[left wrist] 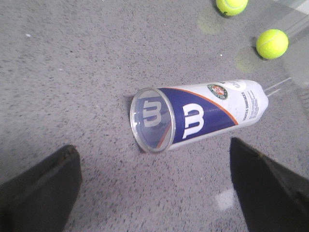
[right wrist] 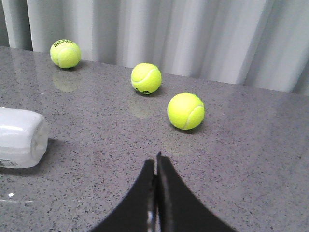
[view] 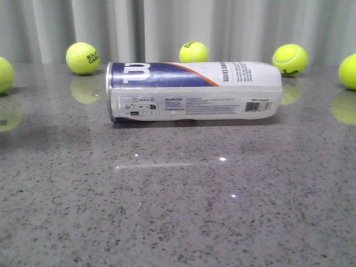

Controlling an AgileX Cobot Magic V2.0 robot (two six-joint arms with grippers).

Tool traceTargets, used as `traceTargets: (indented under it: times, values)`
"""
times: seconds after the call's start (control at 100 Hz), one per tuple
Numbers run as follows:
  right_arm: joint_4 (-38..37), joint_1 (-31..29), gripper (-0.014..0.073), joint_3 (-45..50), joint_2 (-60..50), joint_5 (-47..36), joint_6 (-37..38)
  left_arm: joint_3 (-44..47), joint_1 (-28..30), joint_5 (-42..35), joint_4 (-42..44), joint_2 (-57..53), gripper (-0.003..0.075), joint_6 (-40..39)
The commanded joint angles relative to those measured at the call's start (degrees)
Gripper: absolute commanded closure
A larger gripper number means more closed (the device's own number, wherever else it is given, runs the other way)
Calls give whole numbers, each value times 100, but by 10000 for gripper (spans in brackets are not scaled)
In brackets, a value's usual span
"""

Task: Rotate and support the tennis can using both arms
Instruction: 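Open the right gripper and withdraw it from the can, then grasp the can's open end with the left gripper, then lift and rotate the can upright with the left gripper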

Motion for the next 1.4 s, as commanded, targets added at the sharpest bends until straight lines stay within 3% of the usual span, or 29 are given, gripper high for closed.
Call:
traceTargets:
  times: [0.0, 0.31, 0.8, 0.92, 1.11, 1.39]
  values:
    - [4, -35, 659, -159, 27, -452, -3, -132, 9, -110, -734, 256, 137, 485]
    - [4, -35, 659, -159, 27, -452, -3, -159, -179, 749, -2661, 1576, 137, 2078]
    - [4, -35, 659, -159, 27, -452, -3, -724, -1312, 775, -3250, 2729, 147, 2444]
    - [4, -35, 659, -159, 27, -452, -3, -724, -1315, 714, -3237, 2729, 284, 2444]
    - [4, -35, 659, -159, 27, -452, -3, -724, -1315, 725, -3228, 2718, 741, 2524]
    - [4, -35, 659, -159, 27, -452, -3, -724, -1087, 906, -2985, 1923, 741, 2787]
